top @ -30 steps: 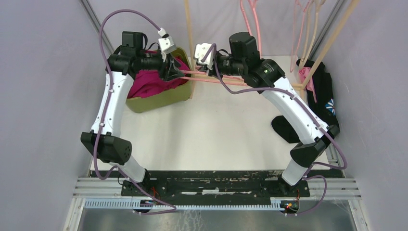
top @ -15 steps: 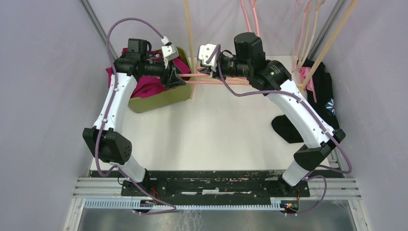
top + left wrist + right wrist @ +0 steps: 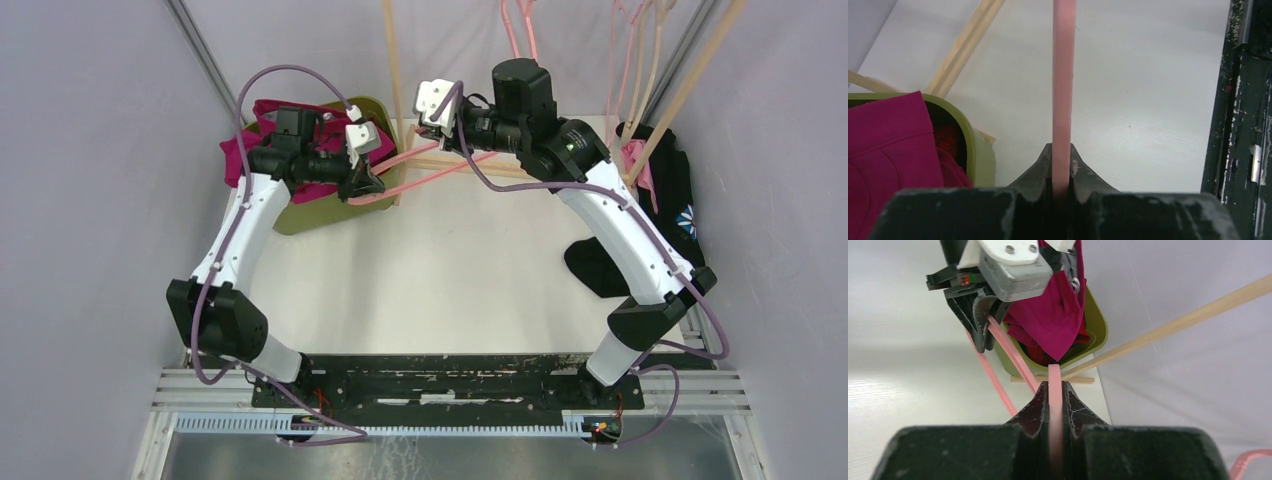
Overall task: Remove the skirt from the hanger
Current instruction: Place the hanger at the clothesline.
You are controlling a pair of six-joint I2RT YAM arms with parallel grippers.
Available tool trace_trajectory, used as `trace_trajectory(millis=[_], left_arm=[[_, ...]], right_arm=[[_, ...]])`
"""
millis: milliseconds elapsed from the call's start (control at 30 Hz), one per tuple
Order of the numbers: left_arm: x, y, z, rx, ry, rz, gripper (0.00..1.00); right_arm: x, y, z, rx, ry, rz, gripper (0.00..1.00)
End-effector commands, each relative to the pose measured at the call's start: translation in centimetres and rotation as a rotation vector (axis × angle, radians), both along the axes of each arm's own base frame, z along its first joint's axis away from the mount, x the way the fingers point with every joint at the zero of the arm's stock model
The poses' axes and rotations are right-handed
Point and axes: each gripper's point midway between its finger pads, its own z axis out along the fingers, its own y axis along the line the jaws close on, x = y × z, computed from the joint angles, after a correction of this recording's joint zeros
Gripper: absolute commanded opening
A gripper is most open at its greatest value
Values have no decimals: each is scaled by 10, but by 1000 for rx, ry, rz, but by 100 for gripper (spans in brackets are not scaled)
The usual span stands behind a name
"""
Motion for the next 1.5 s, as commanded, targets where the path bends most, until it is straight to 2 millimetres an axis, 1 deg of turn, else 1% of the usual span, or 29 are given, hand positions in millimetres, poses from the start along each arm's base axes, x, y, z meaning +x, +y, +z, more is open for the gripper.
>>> trace_trajectory(millis=[0,100,167,233,367,467,533,633,667,767,833,867,933,967,1033,1133,1200,1233,1267,1333,1367,1400,1467], left_arm=[[-1,1,18,-1,-85,56,3],[-13,-12,25,-25,-101,13,3],[-17,-18,33,-49,-90,27,3],[-10,-21,44,-70,-102,94,3],[6,-12,57,-54,-126,207,3],[11,-10,71,-72,-144,243,3],[14,-6,75,-68,-157,275,3],[18,3,68,-25,-161,323,3],[19,5,66,-16,-161,335,3],[17,7,64,-5,-162,334,3],[18,6,65,-8,-157,336,3],[18,6,65,-6,-155,338,3],[21,10,61,12,-153,358,3],[22,12,57,25,-152,368,3],[24,14,54,34,-151,378,3],[27,13,55,25,-149,383,3],[29,12,56,29,-149,382,3],[30,12,61,24,-150,383,3],[31,11,67,13,-154,384,3],[36,10,84,-12,-165,408,3],[39,11,91,-21,-169,425,3],[42,12,102,-37,-178,454,3],[48,14,113,-60,-182,489,3]], right_arm=[[-6,6,51,114,-108,33,1],[-3,10,49,120,-102,37,1],[0,10,45,113,-100,29,1],[3,9,39,99,-98,17,1],[8,7,30,84,-93,-16,3],[15,2,27,78,-98,-59,13],[20,-2,24,66,-107,-93,23],[26,-10,21,50,-127,-142,39],[28,-13,22,44,-138,-158,43],[31,-20,25,35,-160,-192,47],[31,-25,27,35,-175,-214,53],[31,-28,30,39,-183,-225,57],[29,-33,38,56,-193,-241,75],[26,-34,43,70,-195,-241,77],[19,-36,52,94,-197,-232,78],[12,-44,68,133,-222,-244,80],[12,-54,79,157,-255,-288,80],[14,-62,85,172,-276,-328,81],[16,-70,87,175,-293,-370,82],[23,-86,85,162,-327,-456,83],[27,-92,75,141,-330,-495,83],[28,-98,72,133,-335,-522,83],[26,-107,63,131,-334,-559,83]])
